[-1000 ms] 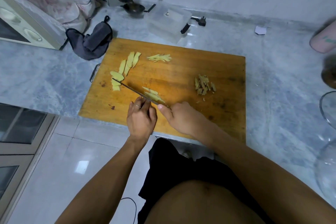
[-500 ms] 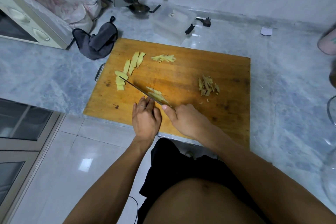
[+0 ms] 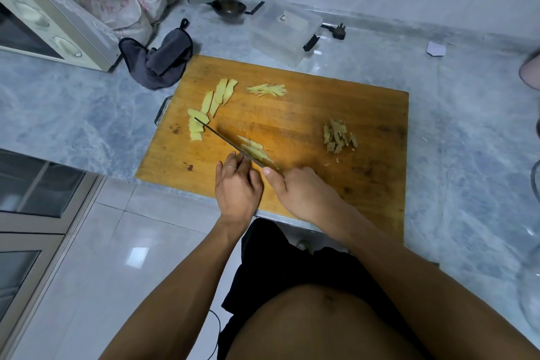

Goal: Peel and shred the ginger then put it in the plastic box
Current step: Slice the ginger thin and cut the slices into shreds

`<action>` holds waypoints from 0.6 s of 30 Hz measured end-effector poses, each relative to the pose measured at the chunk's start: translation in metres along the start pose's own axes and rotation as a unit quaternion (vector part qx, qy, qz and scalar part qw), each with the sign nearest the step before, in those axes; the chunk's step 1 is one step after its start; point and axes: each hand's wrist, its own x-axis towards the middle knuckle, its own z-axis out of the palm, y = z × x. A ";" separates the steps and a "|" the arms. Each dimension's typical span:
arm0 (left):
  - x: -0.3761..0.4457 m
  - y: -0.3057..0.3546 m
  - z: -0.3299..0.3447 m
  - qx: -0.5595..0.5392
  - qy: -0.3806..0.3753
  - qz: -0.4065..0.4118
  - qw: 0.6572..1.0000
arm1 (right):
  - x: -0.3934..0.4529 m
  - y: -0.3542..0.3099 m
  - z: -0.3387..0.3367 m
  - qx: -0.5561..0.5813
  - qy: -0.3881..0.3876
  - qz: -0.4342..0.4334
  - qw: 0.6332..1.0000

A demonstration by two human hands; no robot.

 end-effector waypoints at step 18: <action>0.000 -0.001 0.002 -0.013 -0.003 -0.008 1.000 | 0.003 -0.004 -0.002 0.019 -0.019 0.015 1.000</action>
